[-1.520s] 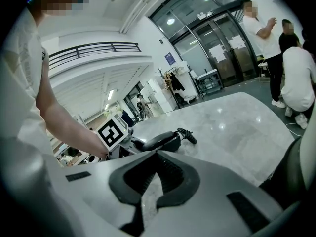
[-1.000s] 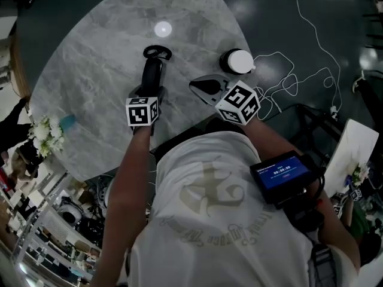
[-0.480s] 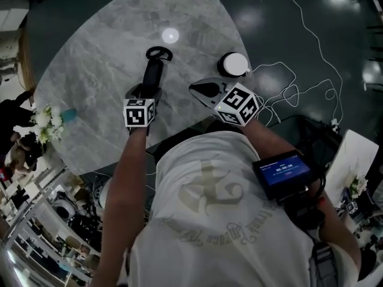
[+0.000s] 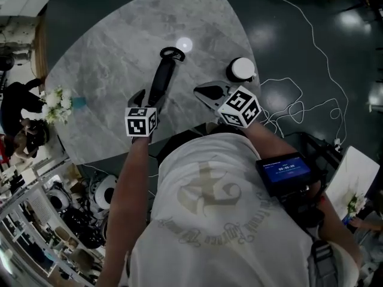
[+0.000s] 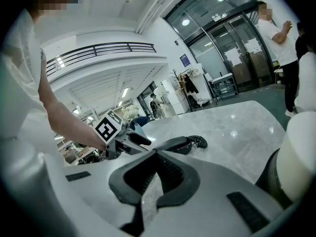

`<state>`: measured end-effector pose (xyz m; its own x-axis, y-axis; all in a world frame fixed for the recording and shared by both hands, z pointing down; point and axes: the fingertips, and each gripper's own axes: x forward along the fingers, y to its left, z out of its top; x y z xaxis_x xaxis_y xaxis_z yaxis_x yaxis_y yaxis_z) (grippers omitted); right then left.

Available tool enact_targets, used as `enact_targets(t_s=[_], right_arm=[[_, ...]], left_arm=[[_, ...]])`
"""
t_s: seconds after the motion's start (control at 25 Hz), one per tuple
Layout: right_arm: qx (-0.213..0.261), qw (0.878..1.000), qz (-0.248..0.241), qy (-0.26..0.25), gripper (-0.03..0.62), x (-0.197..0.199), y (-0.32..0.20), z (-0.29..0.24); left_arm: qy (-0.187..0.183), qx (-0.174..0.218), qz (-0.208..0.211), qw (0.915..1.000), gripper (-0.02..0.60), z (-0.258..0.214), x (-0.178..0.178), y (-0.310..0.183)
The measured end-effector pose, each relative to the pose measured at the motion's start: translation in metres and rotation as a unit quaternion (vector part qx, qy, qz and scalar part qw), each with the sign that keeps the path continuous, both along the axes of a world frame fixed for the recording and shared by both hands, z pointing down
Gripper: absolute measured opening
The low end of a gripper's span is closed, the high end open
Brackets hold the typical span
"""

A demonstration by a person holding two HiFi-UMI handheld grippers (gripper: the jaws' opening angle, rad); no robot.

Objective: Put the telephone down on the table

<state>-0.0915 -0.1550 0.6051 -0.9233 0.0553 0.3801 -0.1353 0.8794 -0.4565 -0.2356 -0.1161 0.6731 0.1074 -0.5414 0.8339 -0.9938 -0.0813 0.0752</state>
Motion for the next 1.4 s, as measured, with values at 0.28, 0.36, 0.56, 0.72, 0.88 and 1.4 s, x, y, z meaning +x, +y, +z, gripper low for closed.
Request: enact_targets(t_s=[0.28, 0.36, 0.56, 0.72, 0.88, 1.4], right_arm=[[0.022, 1.0, -0.005, -0.005, 0.015, 0.0, 0.008, -0.021], [0.031, 0.999, -0.003, -0.01, 0.015, -0.003, 0.01, -0.03], [0.055, 0.998, 0.003, -0.021, 0.015, -0.01, 0.015, -0.053], [0.075, 0.997, 0.007, -0.028, 0.015, -0.014, 0.021, -0.069], [0.09, 0.995, 0.01, -0.033, 0.015, -0.013, 0.032, -0.081], [0.111, 0.992, 0.009, -0.059, 0.015, -0.006, 0.086, -0.101]], left_arm=[[0.022, 0.051, -0.023, 0.9982, 0.318, -0.036, 0.005, 0.022], [0.032, 0.067, -0.031, 0.9968, 0.318, -0.043, 0.006, 0.031], [0.062, 0.11, -0.034, 0.9914, 0.317, -0.065, 0.012, 0.052], [0.086, 0.152, -0.036, 0.984, 0.305, -0.086, 0.016, 0.064], [0.101, 0.186, -0.036, 0.9766, 0.264, -0.104, 0.022, 0.077], [0.133, 0.244, -0.046, 0.9595, 0.012, -0.127, 0.03, 0.127]])
